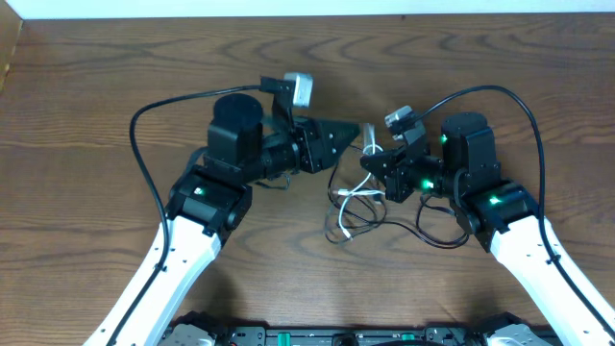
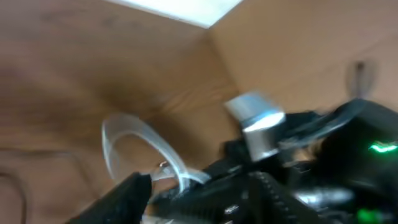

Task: Untangle cables

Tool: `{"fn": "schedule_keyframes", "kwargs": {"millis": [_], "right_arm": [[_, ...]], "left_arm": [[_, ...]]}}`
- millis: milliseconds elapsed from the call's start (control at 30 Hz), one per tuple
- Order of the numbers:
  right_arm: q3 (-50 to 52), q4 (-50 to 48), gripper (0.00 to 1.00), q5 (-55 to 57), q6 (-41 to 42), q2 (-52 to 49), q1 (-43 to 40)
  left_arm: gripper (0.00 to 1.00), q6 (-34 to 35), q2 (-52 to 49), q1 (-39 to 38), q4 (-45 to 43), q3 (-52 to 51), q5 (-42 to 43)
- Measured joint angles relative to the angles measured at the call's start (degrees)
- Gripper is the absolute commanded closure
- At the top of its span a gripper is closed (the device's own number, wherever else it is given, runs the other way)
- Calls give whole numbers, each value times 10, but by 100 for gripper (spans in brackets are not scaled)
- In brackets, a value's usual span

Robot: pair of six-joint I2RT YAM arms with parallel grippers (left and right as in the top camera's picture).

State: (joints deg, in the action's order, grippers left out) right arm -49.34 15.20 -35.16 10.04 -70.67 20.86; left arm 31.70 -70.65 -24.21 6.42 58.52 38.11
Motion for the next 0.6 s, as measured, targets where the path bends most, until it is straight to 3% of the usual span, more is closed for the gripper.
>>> {"fn": "schedule_keyframes", "kwargs": {"millis": [400,600], "right_arm": [[0,-85,99,114,120,0,-5],[0,-156,99,119,175,0,-5]], "left_arm": [[32,-59,-39,0,187,0,-39],[28,-76,-79,0,213,0,-40]]}}
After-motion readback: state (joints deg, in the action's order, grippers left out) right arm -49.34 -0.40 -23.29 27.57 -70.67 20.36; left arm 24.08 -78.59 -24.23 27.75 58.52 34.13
